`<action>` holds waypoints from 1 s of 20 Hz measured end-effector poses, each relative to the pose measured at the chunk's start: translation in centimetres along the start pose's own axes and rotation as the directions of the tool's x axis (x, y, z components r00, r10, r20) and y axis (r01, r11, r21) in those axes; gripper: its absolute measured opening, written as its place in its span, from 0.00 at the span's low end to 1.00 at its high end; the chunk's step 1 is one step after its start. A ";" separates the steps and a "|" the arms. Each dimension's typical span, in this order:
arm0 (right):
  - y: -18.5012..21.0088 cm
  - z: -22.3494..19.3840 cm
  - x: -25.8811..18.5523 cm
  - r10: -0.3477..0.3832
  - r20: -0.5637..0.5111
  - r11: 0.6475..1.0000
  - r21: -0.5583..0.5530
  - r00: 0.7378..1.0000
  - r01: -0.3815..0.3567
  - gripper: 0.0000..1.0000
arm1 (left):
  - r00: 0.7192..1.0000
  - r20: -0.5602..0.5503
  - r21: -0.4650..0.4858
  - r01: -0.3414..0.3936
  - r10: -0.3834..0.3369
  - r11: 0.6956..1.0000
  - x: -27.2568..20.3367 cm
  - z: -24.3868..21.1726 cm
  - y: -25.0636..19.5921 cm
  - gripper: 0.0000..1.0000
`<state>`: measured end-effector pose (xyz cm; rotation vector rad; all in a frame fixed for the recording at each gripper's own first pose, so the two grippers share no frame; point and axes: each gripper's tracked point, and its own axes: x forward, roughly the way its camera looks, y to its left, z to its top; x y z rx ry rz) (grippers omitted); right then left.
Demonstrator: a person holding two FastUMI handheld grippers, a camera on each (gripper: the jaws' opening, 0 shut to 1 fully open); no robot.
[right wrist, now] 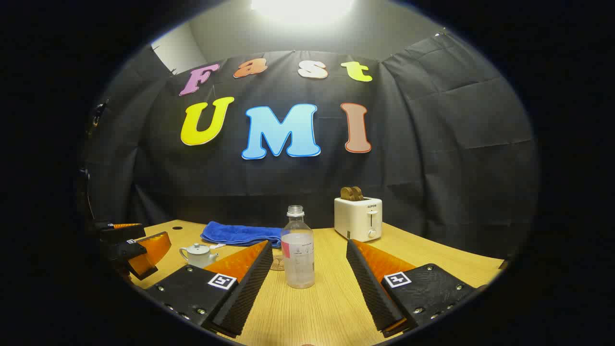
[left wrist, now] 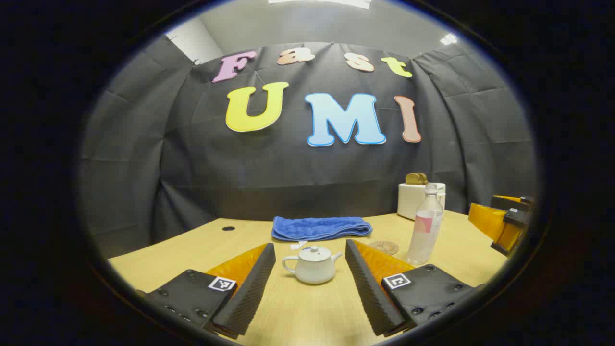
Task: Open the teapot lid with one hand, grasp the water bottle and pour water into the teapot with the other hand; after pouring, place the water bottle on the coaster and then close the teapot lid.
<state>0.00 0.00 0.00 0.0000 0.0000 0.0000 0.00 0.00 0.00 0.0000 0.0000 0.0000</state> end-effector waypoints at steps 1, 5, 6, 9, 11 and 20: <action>0.0 -0.1 0.1 0.001 -0.002 1.000 0.001 1.000 -0.001 0.96 | 1.000 -0.003 0.000 -0.001 0.001 1.000 0.0 -0.1 0.0 0.98; 0.1 -0.1 0.0 0.006 -0.005 1.000 0.008 1.000 -0.006 0.96 | 1.000 -0.003 0.005 -0.007 0.007 1.000 0.1 -0.1 0.3 0.96; 0.1 0.0 0.0 0.005 -0.005 1.000 0.008 1.000 -0.005 0.96 | 1.000 -0.004 0.006 -0.008 0.009 1.000 0.1 0.0 0.4 0.97; 0.2 -0.2 0.1 0.008 -0.010 1.000 0.016 1.000 -0.008 0.96 | 1.000 -0.006 0.007 -0.010 0.010 1.000 0.2 -0.1 0.5 0.97; 0.2 -0.3 0.1 0.008 -0.012 1.000 0.021 1.000 -0.008 0.96 | 1.000 -0.007 0.008 -0.011 0.011 1.000 0.3 -0.1 0.5 0.97; -0.2 -0.8 0.1 0.003 -0.031 1.000 0.025 1.000 -0.003 0.96 | 0.998 -0.068 -0.011 0.016 -0.017 1.000 5.3 -1.4 -0.3 0.96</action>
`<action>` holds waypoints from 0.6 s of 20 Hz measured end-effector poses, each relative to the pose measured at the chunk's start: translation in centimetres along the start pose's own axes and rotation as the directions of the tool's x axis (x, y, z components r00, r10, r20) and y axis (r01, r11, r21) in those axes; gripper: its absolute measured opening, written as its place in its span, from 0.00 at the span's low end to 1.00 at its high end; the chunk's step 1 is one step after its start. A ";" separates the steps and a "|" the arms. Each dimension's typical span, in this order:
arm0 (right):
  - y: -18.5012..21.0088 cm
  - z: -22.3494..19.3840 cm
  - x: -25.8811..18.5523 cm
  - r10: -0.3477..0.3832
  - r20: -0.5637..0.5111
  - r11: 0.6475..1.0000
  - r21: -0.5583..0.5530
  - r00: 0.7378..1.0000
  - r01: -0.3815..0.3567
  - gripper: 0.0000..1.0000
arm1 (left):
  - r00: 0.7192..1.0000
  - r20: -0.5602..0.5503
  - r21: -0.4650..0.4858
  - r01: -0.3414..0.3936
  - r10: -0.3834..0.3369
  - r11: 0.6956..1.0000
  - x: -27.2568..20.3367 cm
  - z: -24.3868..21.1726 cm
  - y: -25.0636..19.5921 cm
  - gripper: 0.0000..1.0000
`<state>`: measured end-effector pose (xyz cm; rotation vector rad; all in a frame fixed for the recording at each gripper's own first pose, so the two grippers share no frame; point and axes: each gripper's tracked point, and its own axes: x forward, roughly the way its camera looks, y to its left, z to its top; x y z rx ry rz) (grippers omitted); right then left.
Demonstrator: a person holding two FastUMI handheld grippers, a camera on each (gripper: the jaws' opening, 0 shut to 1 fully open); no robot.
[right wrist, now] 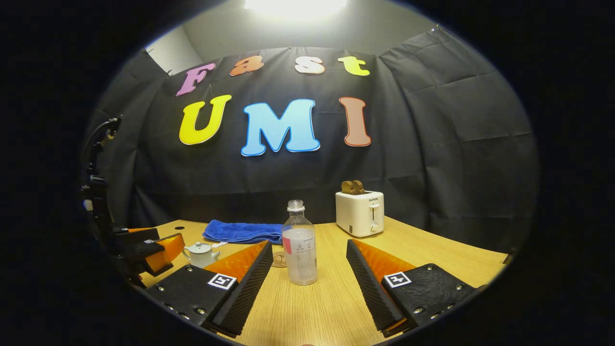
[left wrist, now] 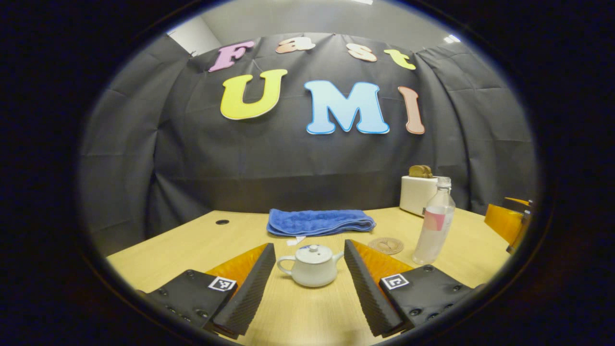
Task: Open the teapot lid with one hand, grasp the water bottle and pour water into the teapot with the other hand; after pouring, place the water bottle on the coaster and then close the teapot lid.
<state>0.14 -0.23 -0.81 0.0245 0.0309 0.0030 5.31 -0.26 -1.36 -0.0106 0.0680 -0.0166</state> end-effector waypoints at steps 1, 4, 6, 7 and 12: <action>-0.2 -0.1 -0.1 -0.003 -0.001 1.000 -0.006 1.000 0.003 0.96 | 1.000 -0.001 0.002 0.002 -0.002 1.000 1.0 0.1 -0.1 0.92; -0.6 0.0 -0.3 -0.010 -0.003 1.000 -0.014 1.000 0.010 0.96 | 1.000 -0.014 0.039 0.005 -0.004 0.999 3.9 0.3 -0.2 0.91; -1.1 0.0 -0.2 -0.021 -0.004 1.000 -0.019 1.000 0.021 0.96 | 1.000 -0.027 0.053 0.007 -0.006 0.999 5.6 0.1 -0.3 0.91; -1.3 -0.1 -0.2 -0.026 -0.004 0.999 -0.022 1.000 0.026 0.96 | 0.999 -0.039 0.062 0.007 -0.004 0.998 6.4 -0.4 -0.4 0.91; -2.6 -0.5 -0.2 -0.052 -0.018 0.999 -0.014 0.998 0.052 0.96 | 0.996 -0.088 0.066 -0.005 0.011 0.998 8.6 -2.8 -0.5 0.92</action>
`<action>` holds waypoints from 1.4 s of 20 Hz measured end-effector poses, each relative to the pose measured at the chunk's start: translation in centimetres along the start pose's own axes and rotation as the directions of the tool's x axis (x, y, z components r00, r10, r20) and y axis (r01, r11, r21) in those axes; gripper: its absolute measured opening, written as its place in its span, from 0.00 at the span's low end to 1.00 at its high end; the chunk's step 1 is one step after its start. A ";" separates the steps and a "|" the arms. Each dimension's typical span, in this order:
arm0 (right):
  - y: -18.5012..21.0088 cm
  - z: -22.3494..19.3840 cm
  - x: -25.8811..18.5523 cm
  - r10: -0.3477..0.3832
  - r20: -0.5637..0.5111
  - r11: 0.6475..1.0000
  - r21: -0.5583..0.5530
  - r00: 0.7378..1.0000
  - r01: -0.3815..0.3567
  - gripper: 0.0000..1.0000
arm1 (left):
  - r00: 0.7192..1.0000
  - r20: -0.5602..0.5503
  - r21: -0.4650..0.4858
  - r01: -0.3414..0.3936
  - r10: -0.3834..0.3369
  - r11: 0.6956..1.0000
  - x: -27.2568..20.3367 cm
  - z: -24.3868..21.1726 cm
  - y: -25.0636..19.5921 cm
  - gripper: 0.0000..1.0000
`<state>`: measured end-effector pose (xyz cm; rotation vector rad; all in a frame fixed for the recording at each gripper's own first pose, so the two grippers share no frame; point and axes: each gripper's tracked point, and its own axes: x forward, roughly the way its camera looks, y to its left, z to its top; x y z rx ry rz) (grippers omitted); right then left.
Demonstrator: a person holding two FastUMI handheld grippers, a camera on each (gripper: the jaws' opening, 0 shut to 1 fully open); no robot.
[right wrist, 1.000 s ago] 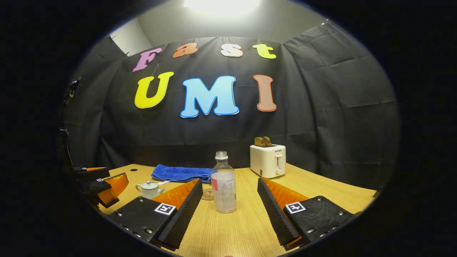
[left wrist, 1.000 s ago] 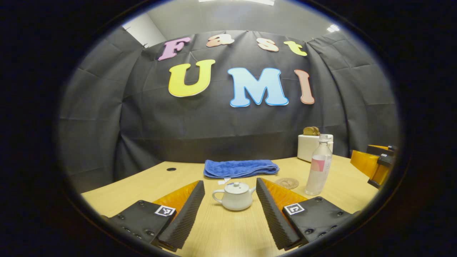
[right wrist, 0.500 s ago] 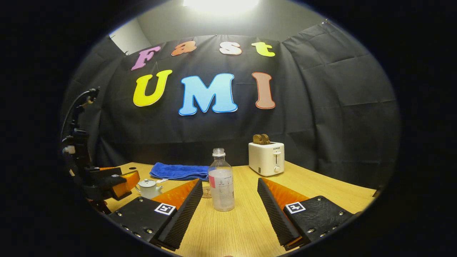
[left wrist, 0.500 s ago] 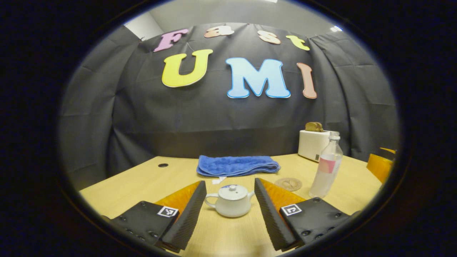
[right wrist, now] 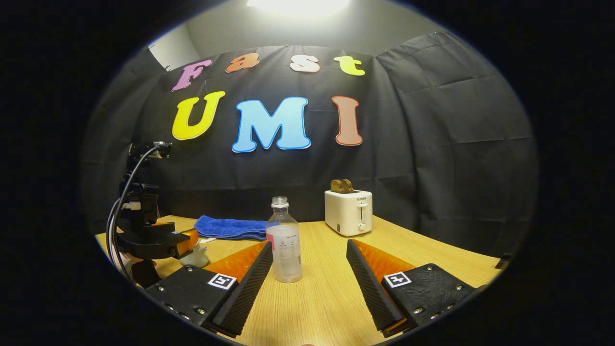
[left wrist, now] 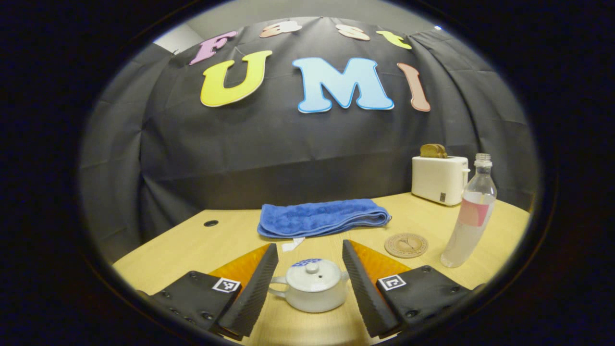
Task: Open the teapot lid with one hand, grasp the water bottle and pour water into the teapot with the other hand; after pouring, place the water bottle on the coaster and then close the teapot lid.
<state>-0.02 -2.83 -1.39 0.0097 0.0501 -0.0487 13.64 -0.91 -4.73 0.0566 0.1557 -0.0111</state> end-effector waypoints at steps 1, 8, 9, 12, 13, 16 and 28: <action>-0.3 -0.2 0.0 -0.006 -0.005 1.000 0.002 1.000 0.006 0.96 | 1.000 -0.004 -0.005 0.002 -0.002 1.000 0.2 -0.3 -0.1 0.88; -2.0 -0.8 0.3 -0.042 -0.023 0.999 0.013 0.999 0.043 0.96 | 1.000 -0.025 -0.023 -0.010 0.010 1.000 1.0 -1.5 0.0 0.84; -2.1 -0.9 0.4 -0.045 -0.026 0.999 0.019 0.999 0.045 0.96 | 1.000 -0.021 -0.028 -0.008 0.007 1.000 0.9 -1.5 -0.1 0.84; -2.5 -1.0 0.3 -0.053 -0.027 0.998 0.027 0.998 0.054 0.96 | 1.000 -0.005 -0.037 -0.011 0.010 0.999 0.9 -1.3 0.2 0.71; -2.5 -1.0 0.4 -0.057 -0.028 0.998 0.025 0.998 0.057 0.96 | 1.000 0.002 -0.038 -0.019 0.019 0.999 0.8 -1.2 0.5 0.55; -2.8 -1.1 0.5 -0.065 -0.033 0.998 0.024 0.997 0.065 0.96 | 1.000 0.005 -0.039 -0.016 0.016 0.999 0.9 -1.1 0.4 0.31; -0.1 -2.4 1.6 -0.011 -0.067 1.000 0.014 0.998 0.012 0.96 | 0.998 0.062 -0.071 0.031 -0.027 0.997 0.5 0.9 0.3 0.17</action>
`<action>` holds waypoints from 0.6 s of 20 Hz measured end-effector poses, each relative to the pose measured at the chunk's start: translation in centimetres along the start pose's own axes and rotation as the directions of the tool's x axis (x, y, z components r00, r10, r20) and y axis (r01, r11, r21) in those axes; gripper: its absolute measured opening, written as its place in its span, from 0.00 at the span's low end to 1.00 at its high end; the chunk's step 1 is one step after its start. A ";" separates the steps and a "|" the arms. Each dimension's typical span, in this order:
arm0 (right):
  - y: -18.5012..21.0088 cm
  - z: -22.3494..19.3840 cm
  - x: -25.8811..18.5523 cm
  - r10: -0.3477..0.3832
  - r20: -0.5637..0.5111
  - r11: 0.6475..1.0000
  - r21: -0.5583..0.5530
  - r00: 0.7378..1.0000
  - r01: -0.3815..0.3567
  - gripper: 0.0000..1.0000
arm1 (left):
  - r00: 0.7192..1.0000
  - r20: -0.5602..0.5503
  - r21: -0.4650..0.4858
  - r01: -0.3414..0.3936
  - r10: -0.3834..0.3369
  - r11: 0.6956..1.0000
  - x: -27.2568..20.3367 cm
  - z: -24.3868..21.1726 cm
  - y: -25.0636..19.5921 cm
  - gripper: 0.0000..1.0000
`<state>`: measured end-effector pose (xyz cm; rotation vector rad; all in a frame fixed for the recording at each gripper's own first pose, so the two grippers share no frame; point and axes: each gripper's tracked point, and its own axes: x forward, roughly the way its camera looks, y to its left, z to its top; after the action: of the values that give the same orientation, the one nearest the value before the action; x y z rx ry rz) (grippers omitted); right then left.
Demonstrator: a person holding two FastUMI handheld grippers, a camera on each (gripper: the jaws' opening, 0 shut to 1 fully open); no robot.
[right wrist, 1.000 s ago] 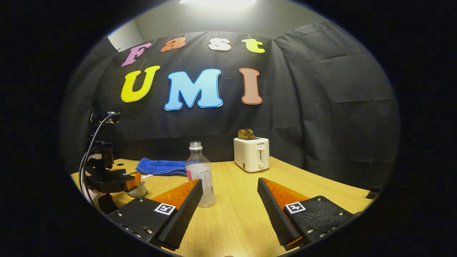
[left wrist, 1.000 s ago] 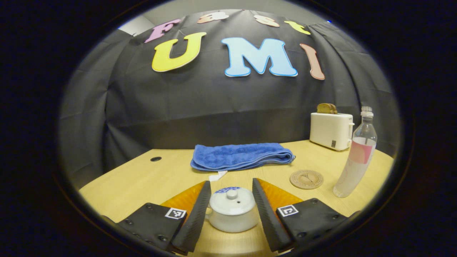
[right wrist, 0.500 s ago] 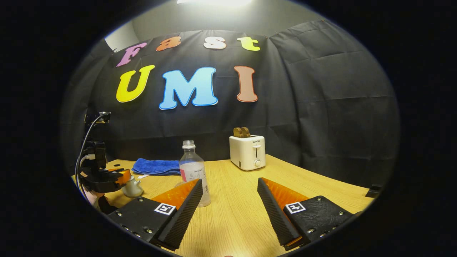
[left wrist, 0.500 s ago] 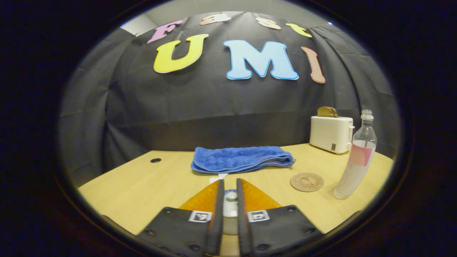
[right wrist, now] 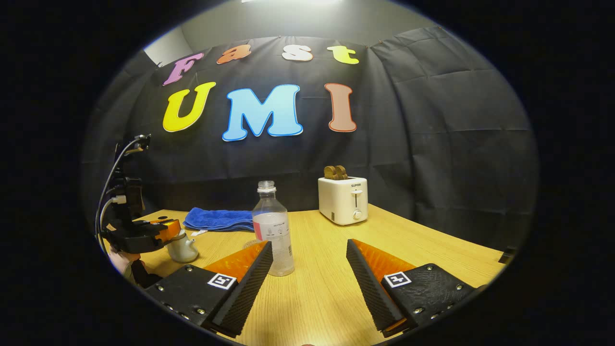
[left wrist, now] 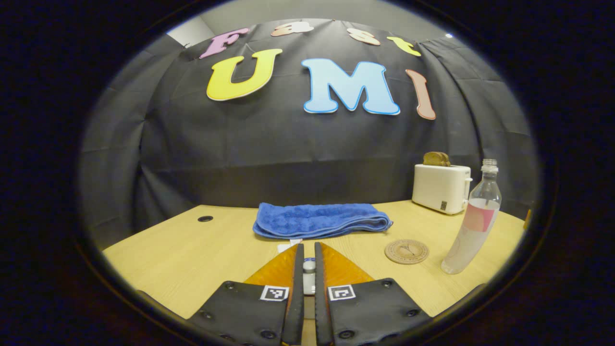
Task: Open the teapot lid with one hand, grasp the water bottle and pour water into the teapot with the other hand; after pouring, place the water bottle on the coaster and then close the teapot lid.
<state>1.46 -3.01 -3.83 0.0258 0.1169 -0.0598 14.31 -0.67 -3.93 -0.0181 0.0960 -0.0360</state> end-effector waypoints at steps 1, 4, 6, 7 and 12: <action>0.4 -0.1 0.1 0.009 -0.004 1.000 -0.001 1.000 -0.009 0.96 | 1.000 0.009 -0.004 0.004 -0.004 1.000 -0.1 0.5 0.0 0.17; 1.4 -0.5 0.8 0.033 -0.018 0.999 -0.014 0.999 -0.034 0.96 | 0.999 0.036 -0.022 0.017 -0.016 1.000 -0.7 1.6 0.0 0.17; 2.3 -0.5 1.4 0.054 -0.026 0.998 -0.021 0.998 -0.054 0.96 | 0.998 0.058 -0.010 -0.002 0.002 1.000 -1.2 2.5 0.8 0.16; 2.7 -0.5 1.8 0.064 -0.030 0.998 -0.022 0.997 -0.065 0.96 | 0.998 0.066 0.001 -0.016 0.016 1.000 -1.5 2.9 1.6 0.16; 4.4 -0.5 4.5 0.103 -0.056 0.994 -0.036 0.993 -0.105 0.96 | 0.996 0.062 0.007 -0.071 0.071 0.997 -2.2 2.7 5.0 0.16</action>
<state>6.17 1.13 -4.74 -0.0052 0.1708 0.0475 12.57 4.42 -1.17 -0.0067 0.0342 0.0350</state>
